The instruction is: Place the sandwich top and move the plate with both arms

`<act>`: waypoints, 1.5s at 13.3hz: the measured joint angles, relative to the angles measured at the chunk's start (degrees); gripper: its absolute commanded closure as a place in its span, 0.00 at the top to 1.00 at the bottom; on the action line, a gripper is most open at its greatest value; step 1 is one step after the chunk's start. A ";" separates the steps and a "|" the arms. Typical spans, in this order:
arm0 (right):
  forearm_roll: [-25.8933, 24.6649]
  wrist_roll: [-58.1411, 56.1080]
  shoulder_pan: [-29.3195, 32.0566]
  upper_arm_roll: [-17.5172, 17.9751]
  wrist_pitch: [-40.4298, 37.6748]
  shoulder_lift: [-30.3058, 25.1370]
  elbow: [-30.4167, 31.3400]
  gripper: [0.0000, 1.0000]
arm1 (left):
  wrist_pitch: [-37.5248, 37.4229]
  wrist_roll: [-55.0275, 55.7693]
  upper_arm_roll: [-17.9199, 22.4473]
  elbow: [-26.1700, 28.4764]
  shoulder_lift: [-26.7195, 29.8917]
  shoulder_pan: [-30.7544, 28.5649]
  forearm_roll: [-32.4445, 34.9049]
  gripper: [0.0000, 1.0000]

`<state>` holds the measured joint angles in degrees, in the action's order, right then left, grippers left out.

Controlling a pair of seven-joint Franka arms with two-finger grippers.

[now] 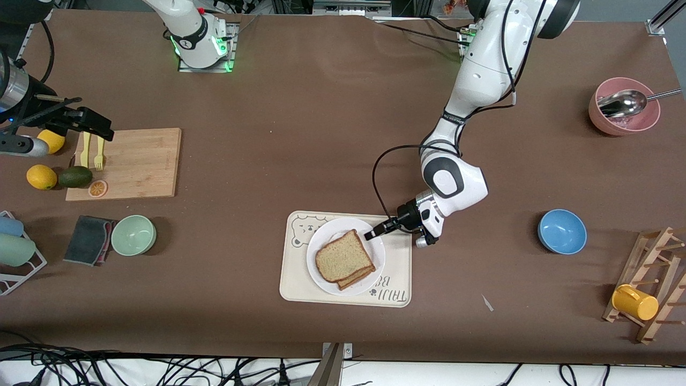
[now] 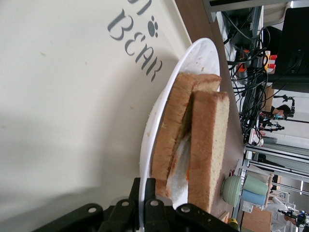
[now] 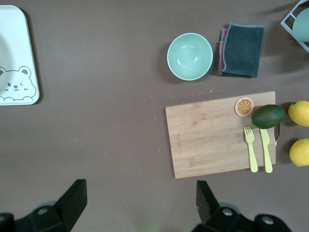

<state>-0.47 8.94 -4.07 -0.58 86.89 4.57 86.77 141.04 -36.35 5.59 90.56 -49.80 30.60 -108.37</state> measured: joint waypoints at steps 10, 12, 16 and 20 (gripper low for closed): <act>0.00 0.00 -0.04 0.04 0.00 -0.01 -0.18 1.00 | 0.01 -0.13 2.02 3.22 3.73 -1.42 5.68 0.32; 0.00 0.00 -0.08 0.05 0.00 -0.01 -0.29 1.00 | 0.01 -0.13 2.03 6.29 6.67 -2.01 6.56 0.32; 0.00 0.00 -0.11 0.06 0.00 -0.01 -0.34 1.00 | 0.08 0.72 2.00 14.06 13.63 -2.83 13.88 0.40; 0.01 -0.01 -0.15 0.06 -0.01 -0.01 -0.38 1.00 | -0.77 11.02 1.80 22.16 24.73 -6.55 33.86 0.99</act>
<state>-0.46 8.94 -4.22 -0.52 86.88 4.56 86.39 140.27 -25.33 7.39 112.72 -25.07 24.05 -74.51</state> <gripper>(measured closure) 0.000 0.551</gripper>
